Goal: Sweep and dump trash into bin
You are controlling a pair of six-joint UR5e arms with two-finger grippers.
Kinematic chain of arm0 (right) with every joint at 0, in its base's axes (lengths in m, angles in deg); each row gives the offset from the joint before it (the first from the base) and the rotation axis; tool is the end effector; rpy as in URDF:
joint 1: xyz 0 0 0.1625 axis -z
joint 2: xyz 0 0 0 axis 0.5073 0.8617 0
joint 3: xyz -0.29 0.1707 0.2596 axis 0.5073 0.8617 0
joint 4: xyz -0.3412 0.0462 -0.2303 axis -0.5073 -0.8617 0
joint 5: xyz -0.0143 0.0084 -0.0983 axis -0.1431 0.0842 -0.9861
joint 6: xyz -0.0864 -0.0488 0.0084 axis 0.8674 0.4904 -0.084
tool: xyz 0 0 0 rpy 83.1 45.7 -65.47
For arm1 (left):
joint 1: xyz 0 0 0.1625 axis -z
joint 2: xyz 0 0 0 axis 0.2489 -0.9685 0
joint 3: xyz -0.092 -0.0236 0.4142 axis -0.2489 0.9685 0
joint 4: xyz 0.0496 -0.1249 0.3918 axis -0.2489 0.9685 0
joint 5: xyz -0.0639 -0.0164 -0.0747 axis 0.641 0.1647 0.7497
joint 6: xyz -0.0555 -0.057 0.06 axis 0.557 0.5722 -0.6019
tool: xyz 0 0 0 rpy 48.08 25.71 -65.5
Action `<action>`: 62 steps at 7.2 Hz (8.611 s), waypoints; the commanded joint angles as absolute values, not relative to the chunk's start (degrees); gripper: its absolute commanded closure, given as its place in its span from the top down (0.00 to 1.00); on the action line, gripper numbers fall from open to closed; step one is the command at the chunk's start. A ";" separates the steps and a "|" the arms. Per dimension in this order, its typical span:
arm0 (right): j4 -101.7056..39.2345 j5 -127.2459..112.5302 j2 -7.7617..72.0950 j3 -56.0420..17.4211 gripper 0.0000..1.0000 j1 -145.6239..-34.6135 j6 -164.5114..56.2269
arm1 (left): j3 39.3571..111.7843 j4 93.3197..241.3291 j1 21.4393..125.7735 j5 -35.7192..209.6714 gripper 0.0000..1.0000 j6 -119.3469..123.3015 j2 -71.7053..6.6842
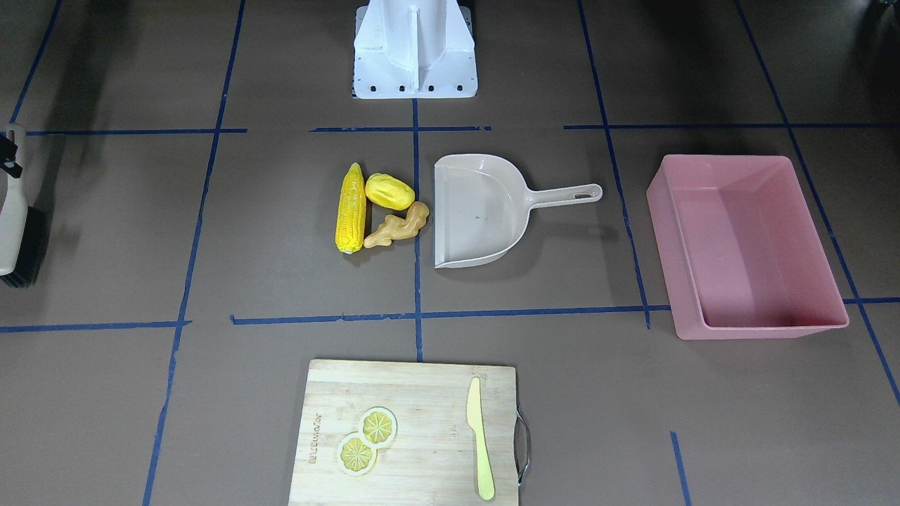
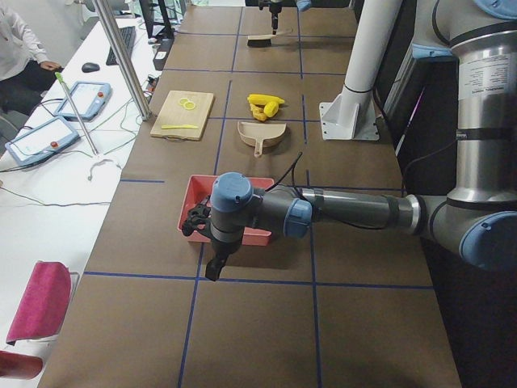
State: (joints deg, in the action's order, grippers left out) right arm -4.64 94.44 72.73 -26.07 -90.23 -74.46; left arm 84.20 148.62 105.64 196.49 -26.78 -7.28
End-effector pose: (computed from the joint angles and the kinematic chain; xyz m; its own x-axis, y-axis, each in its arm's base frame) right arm -0.1175 -0.3531 0.6566 0.7193 -0.0713 0.6911 0.0112 0.9958 0.0911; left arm -0.0777 -0.4606 0.6120 0.7393 0.3492 -0.5758 -0.1632 0.9225 0.3499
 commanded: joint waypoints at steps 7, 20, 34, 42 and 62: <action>-2.56 93.98 73.10 -25.45 0.00 -86.65 -75.26 | 84.18 148.60 105.64 196.49 1.00 -26.73 -7.21; -10.21 94.25 70.38 -32.66 0.00 -86.65 -76.05 | 93.24 174.62 62.78 195.79 1.00 -26.46 -26.44; -10.04 94.25 70.46 -32.58 0.00 -86.65 -76.05 | 79.17 179.10 49.74 190.42 0.80 -26.20 -30.67; -10.04 94.25 70.55 -32.66 0.00 -86.83 -76.05 | 81.19 178.40 54.73 187.35 0.00 -26.73 -32.61; -10.30 90.48 63.80 -40.66 0.00 -71.12 -101.24 | 86.03 152.30 47.28 180.40 0.00 -23.83 -38.93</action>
State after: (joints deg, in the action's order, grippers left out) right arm -10.29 92.24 65.73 -39.94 -74.54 -96.44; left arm 86.06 152.20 47.28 180.40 -23.94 -38.75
